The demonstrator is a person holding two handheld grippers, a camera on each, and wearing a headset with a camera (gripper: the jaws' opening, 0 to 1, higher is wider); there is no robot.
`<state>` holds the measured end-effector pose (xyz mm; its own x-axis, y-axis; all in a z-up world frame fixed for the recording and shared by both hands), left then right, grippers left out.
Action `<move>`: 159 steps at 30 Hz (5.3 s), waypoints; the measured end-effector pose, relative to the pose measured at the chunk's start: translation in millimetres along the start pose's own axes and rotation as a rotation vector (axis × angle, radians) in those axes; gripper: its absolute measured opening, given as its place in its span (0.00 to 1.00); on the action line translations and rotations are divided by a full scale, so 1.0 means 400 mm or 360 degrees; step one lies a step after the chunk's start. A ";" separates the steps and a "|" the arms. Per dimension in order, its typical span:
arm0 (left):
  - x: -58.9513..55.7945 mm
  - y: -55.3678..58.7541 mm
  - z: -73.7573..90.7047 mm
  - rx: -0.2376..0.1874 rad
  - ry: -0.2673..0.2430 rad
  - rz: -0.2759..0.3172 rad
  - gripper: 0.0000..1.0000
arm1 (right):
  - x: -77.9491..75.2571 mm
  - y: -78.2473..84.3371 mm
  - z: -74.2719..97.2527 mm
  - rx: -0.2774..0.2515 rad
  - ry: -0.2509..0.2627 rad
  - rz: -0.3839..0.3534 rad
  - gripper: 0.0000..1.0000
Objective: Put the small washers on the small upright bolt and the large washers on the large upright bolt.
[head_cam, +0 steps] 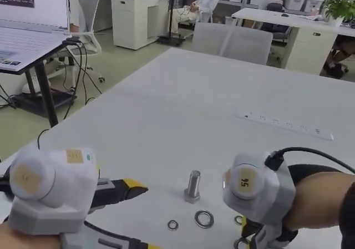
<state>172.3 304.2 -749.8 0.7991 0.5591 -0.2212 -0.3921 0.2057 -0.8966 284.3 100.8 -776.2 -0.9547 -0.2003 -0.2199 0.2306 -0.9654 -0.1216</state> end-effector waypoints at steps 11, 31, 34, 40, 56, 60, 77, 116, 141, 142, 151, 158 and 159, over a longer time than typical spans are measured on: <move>-0.003 0.004 -0.004 0.0023 0.0014 0.0013 0.80 | 0.001 0.000 0.001 0.0009 0.0000 -0.0018 0.24; 0.002 -0.002 -0.006 -0.0054 0.0032 -0.0014 0.80 | 0.006 -0.011 0.002 0.0044 0.0036 0.0004 0.24; 0.003 -0.004 -0.003 -0.0063 0.0023 -0.0022 0.80 | 0.002 -0.007 0.003 0.0039 0.0035 -0.0020 0.24; 0.003 -0.007 -0.002 -0.0069 0.0016 -0.0036 0.80 | 0.012 -0.004 0.007 0.0053 0.0030 -0.0006 0.23; 0.012 -0.003 0.000 -0.0096 0.0001 -0.0027 0.80 | -0.011 -0.010 0.058 -0.0016 0.0084 -0.0040 0.23; 0.014 -0.002 -0.002 -0.0104 -0.0006 -0.0025 0.80 | -0.017 -0.014 0.077 -0.0038 0.0100 -0.0057 0.23; 0.029 -0.001 0.000 -0.0191 -0.0068 -0.0074 0.80 | -0.062 -0.050 0.174 -0.0158 0.0256 -0.0064 0.23; 0.066 0.022 -0.004 -0.0114 -0.0167 -0.0251 0.70 | -0.193 -0.187 0.209 -0.0281 0.0318 0.0057 0.23; 0.083 0.050 -0.024 -0.0097 -0.0153 -0.0212 0.70 | -0.206 -0.235 0.128 -0.0233 0.0194 0.0131 0.23; 0.083 0.050 -0.024 -0.0096 -0.0152 -0.0211 0.70 | -0.206 -0.235 0.127 -0.0228 0.0187 0.0130 0.23; 0.079 0.050 -0.027 -0.0082 -0.0147 -0.0212 0.69 | -0.205 -0.237 0.108 -0.0196 0.0146 0.0147 0.23; 0.076 0.050 -0.025 -0.0076 -0.0154 -0.0208 0.69 | -0.206 -0.240 0.094 -0.0179 0.0111 0.0147 0.23; 0.076 0.050 -0.025 -0.0075 -0.0156 -0.0208 0.69 | -0.204 -0.239 0.091 -0.0174 0.0105 0.0150 0.23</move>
<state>193.2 317.4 -778.2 0.7926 0.6062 -0.0653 -0.2641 0.2449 -0.9329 333.4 203.4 -711.2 -0.9143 -0.2744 -0.2978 0.3411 -0.9183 -0.2012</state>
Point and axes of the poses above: the centre of the closed fingertips' face, and the gripper's own axes: z roughly backward along the fingers, x roughly to its left, y roughly out of its underside, the point moved 10 cm from there along z, roughly backward along the fingers, and after that the axes turned 12 degrees about y, right-handed, at the moved point
